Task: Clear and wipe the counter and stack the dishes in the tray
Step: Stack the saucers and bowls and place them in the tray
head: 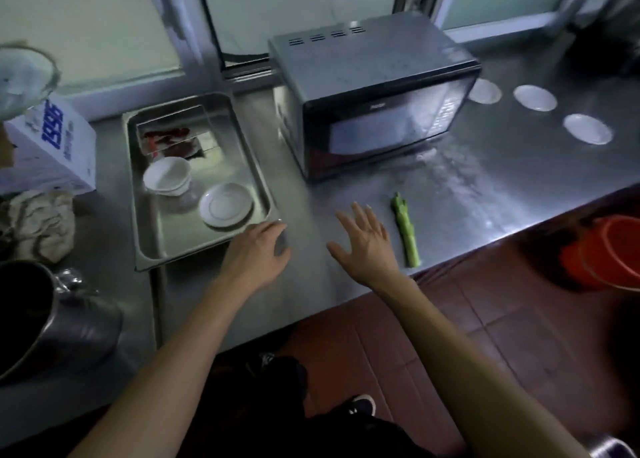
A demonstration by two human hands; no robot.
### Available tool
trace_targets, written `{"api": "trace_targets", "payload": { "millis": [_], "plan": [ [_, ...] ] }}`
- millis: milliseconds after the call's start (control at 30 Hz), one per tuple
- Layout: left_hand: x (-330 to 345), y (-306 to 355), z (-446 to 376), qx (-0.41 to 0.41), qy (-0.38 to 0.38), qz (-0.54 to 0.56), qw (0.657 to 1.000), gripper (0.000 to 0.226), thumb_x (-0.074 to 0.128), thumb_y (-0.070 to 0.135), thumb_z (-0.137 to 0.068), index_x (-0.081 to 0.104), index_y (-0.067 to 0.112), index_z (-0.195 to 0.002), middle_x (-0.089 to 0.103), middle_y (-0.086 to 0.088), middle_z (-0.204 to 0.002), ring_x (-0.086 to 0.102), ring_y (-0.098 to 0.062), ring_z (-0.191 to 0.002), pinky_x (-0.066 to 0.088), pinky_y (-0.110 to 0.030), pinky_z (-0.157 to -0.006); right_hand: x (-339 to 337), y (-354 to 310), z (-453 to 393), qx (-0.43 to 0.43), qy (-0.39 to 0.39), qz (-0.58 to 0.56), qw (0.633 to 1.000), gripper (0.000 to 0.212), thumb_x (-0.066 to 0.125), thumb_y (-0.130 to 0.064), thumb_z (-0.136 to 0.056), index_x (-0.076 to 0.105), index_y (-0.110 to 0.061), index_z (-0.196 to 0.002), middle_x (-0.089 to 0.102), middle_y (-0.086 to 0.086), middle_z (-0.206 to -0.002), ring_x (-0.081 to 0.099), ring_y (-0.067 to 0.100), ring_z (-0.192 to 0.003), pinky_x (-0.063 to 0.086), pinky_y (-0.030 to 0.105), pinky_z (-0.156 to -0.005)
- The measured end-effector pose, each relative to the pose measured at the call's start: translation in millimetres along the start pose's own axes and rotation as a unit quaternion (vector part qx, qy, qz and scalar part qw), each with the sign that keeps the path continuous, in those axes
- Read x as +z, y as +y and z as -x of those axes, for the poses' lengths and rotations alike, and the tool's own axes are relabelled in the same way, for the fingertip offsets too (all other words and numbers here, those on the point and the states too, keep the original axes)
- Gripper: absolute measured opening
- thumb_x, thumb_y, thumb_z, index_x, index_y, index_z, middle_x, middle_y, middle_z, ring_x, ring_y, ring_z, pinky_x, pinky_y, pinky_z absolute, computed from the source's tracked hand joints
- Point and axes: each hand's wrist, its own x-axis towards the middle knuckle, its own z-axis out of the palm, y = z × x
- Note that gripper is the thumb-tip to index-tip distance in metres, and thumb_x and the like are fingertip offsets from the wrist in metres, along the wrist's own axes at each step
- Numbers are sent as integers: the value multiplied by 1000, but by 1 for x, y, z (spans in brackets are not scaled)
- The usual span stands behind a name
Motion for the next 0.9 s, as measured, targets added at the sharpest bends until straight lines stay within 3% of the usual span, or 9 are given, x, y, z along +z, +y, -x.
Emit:
{"api": "trace_targets", "payload": {
  "millis": [133,300,467,600,900],
  "plan": [
    [10,68,5,47,3,-6,999,53,57,43,-93,51,21,-141,53,-2,-143,49,-24,-129,39,-38,-107,-28,48,47,37,31,-18,999,69,54,-52,-94,27,-30,-154,8,5,-166,2,28,-153,16,51,-121],
    [27,148,2,123,-6,-17,992,56,53,46,-95,44,24,-146,44,3,-150,42,-20,-134,38,-39,-106,-62,105,103,106,60,-27,992,70,54,-49,-94,22,-33,-155,5,5,-166,0,27,-153,14,50,-120],
    [47,217,-1,208,-27,-30,977,55,57,41,-94,48,20,-144,49,0,-147,44,-23,-132,38,-37,-107,-82,153,153,176,100,-41,978,69,56,-48,-92,29,-31,-153,11,7,-166,7,29,-152,21,52,-120],
    [67,261,-10,249,-55,-29,967,55,59,40,-93,49,22,-143,51,-1,-146,44,-22,-133,38,-38,-109,-95,180,184,233,136,-64,961,69,58,-44,-90,30,-30,-152,13,7,-165,12,31,-151,24,50,-118],
    [110,332,-54,301,-105,-11,948,53,56,40,-95,48,21,-143,53,0,-143,50,-25,-128,43,-39,-105,-106,247,198,300,127,-53,944,69,61,-34,-90,30,-29,-152,6,10,-166,9,33,-152,27,50,-116]
  ]
}}
